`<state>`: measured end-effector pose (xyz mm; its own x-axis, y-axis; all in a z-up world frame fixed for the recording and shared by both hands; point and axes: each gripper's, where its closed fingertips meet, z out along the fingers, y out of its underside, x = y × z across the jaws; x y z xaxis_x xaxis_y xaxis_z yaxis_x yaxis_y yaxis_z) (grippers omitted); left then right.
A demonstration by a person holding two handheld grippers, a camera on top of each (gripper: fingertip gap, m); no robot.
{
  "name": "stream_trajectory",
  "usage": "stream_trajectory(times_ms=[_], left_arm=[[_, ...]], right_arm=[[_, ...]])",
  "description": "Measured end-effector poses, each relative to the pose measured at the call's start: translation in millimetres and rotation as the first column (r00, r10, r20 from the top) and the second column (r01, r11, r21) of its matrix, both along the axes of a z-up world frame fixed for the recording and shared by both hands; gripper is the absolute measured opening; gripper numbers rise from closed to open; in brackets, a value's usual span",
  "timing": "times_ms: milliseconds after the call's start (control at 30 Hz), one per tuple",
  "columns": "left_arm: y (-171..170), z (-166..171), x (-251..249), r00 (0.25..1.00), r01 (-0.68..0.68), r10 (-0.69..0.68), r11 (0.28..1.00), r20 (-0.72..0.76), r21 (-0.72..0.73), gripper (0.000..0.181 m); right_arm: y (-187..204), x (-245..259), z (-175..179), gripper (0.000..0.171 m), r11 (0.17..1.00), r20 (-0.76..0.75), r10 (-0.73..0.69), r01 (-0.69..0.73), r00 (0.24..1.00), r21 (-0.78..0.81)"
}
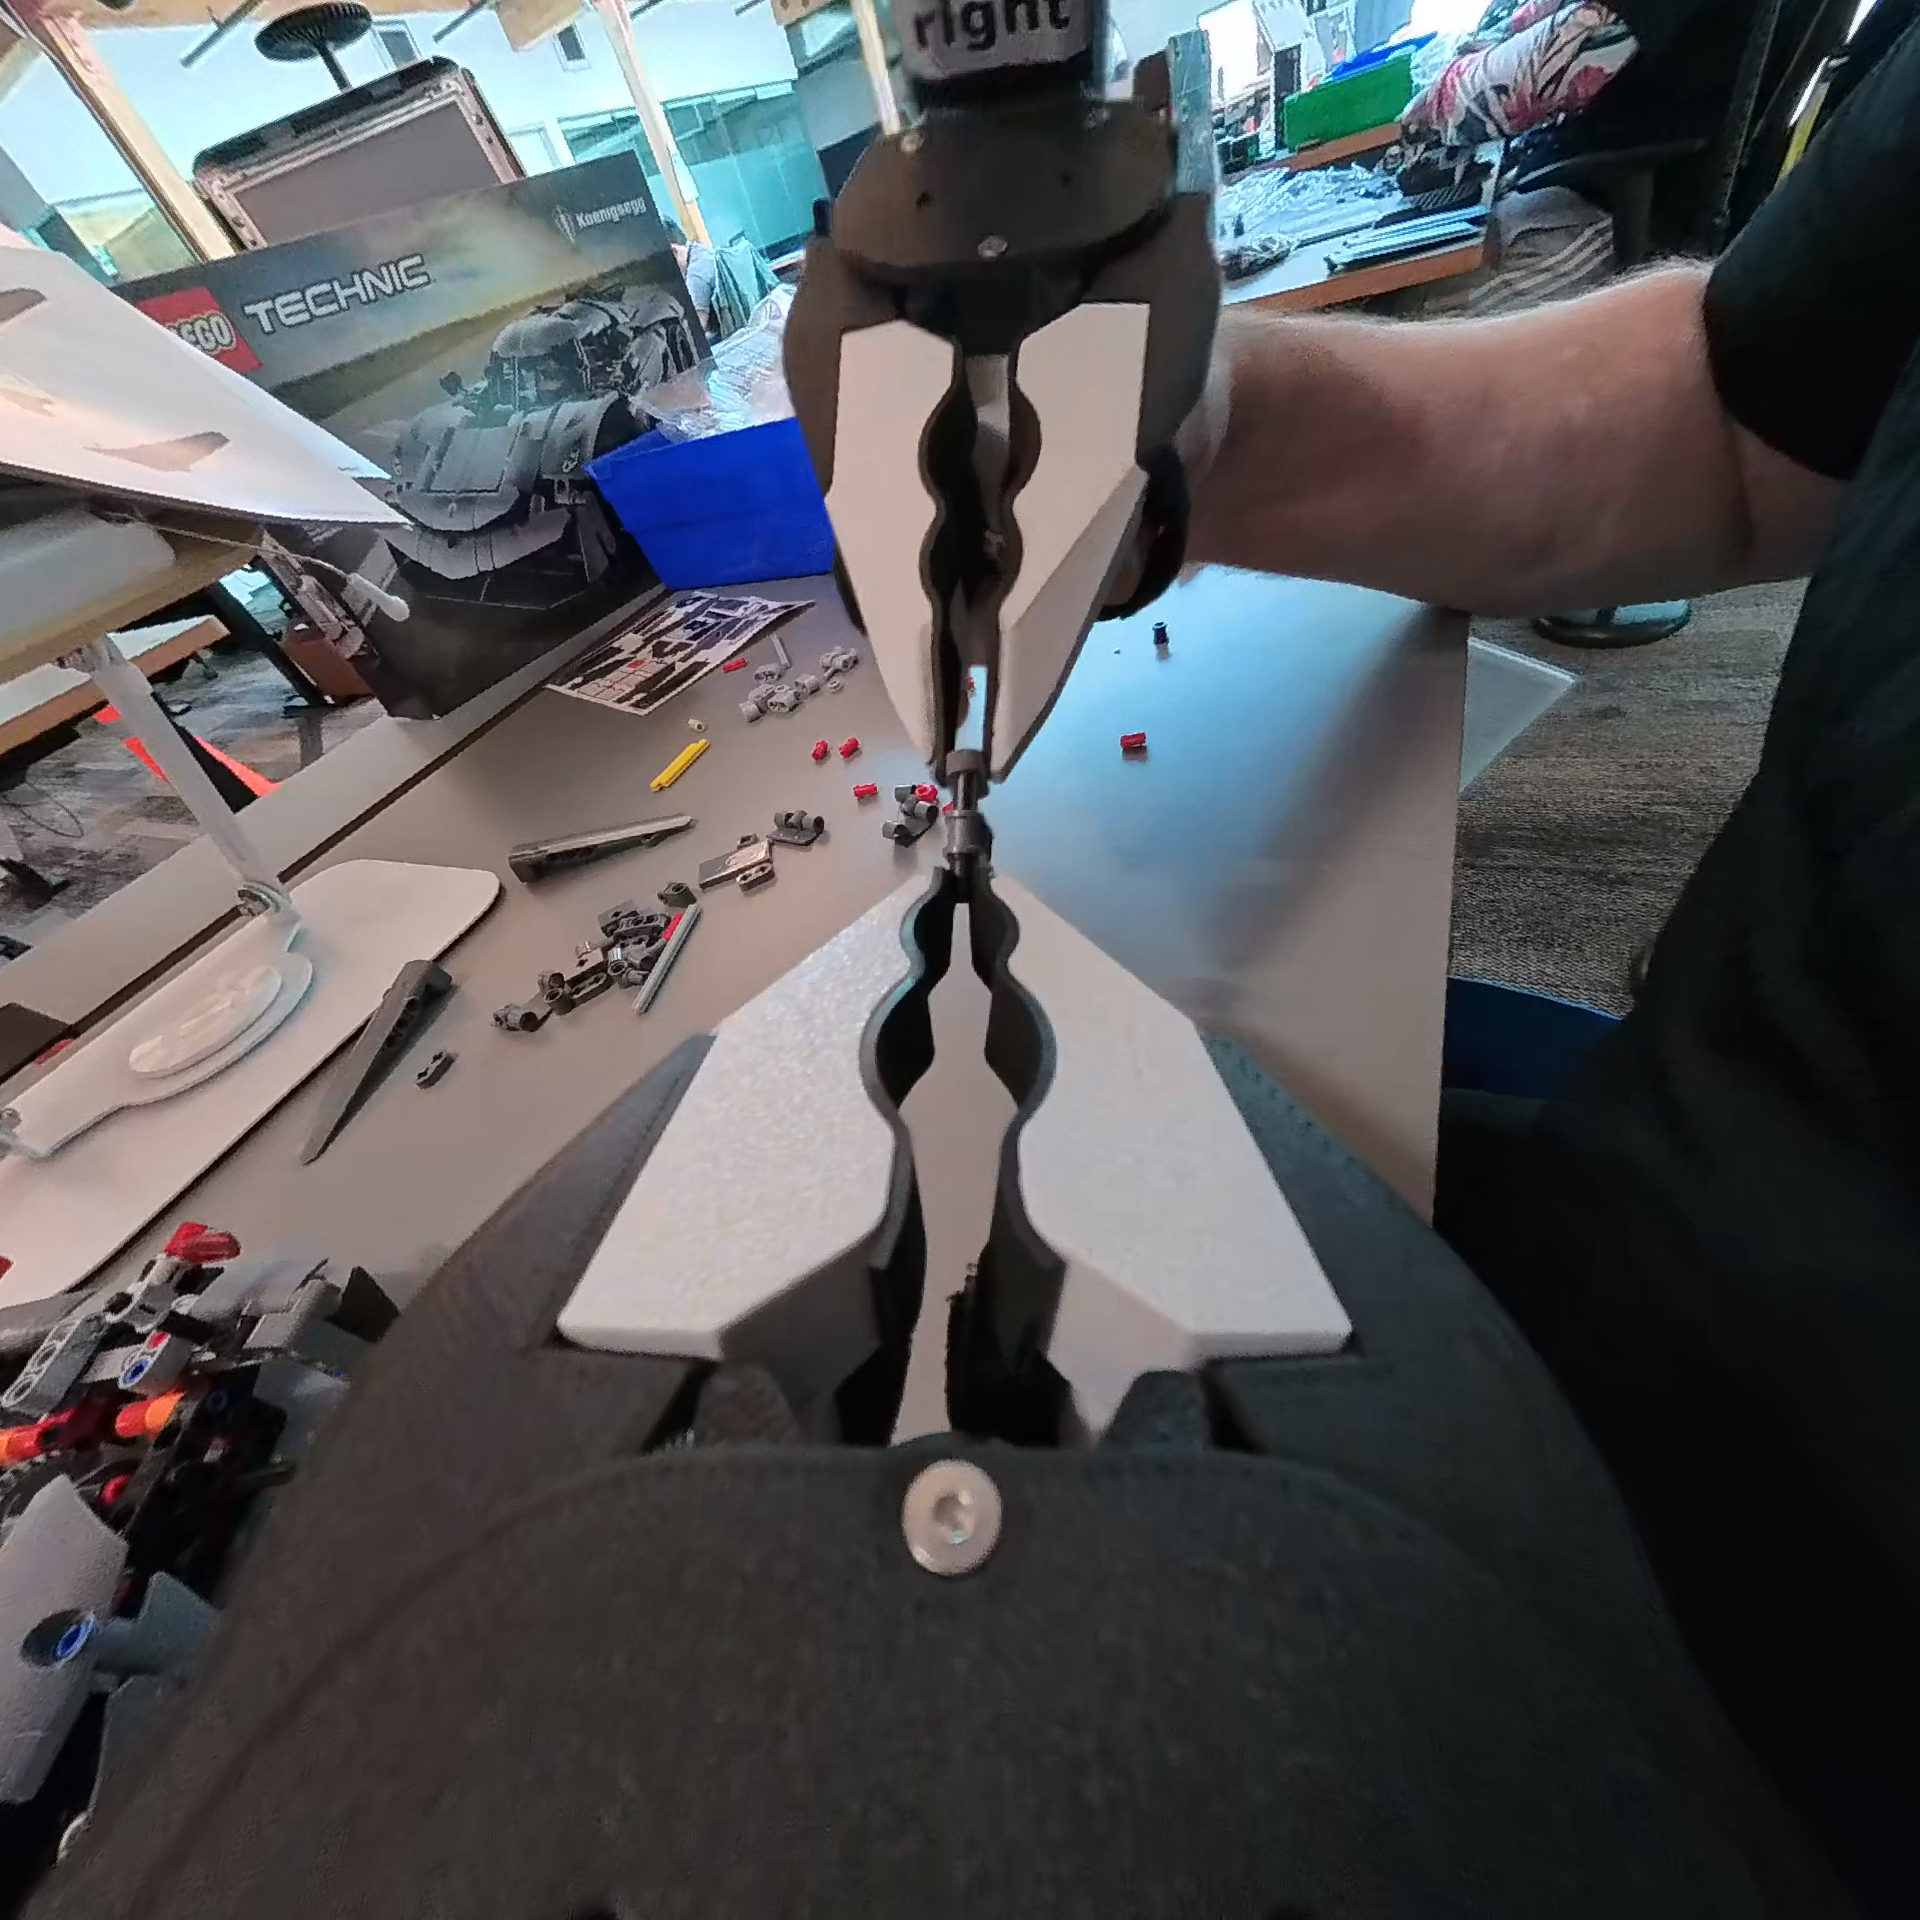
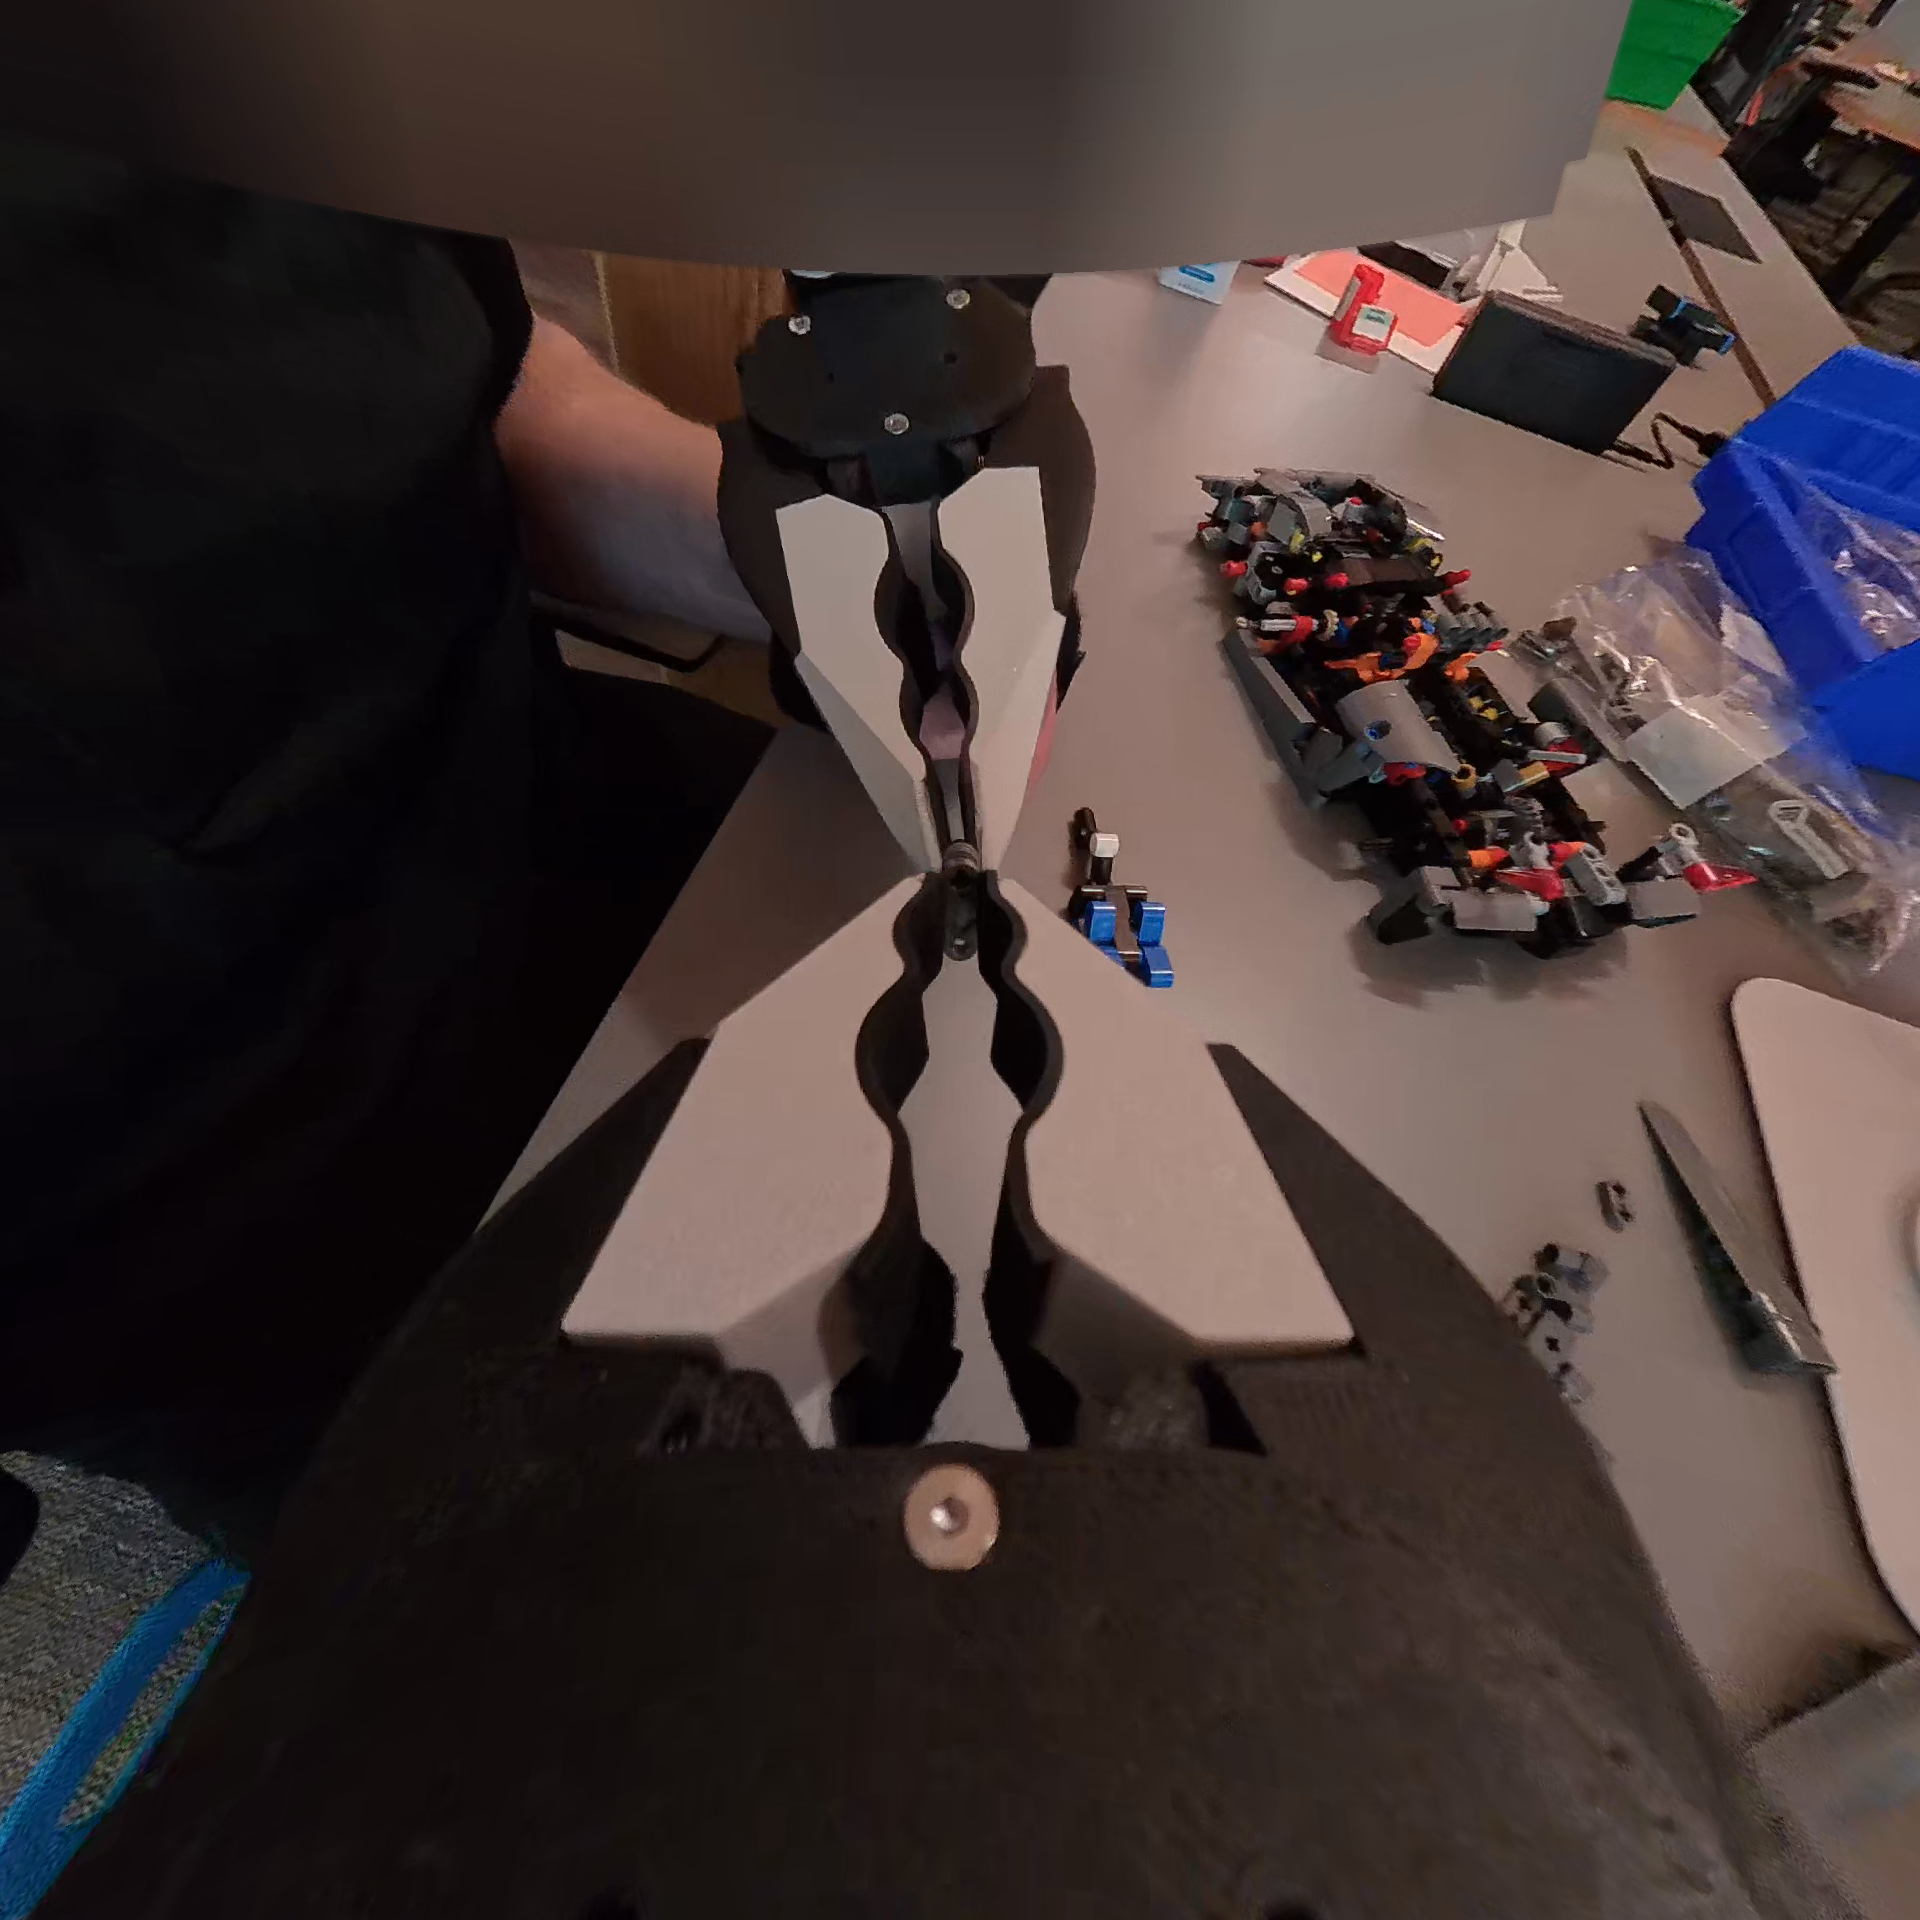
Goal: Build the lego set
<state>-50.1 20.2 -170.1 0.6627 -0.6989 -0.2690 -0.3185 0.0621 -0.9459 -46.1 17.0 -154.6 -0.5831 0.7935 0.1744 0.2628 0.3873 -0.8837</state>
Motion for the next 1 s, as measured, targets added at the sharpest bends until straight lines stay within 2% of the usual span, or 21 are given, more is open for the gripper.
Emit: stream_trajectory(times_ms=[333,700,1000], left_arm=[[6.7,-7.1,-0.1,0.998,-0.043,0.041,0.999,-0.044,-0.025,0.001],[12.0,-17.6,2.0,0.991,-0.081,0.074,0.995,-0.114,-0.053,0.001],[12.0,-21.9,4.6,0.986,-0.077,0.069,0.996,-0.151,-0.05,0.0]], right_arm=[[8.3,-0.7,-7.2,0.003,0.969,0.001,-0.106,0.103,0.994,0.223],[14.4,2.0,-18.3,0.003,0.883,0.029,-0.187,0.155,0.982,0.443],[15.4,4.4,-23.1,0.003,0.915,0.066,-0.167,0.129,0.984,0.382]])
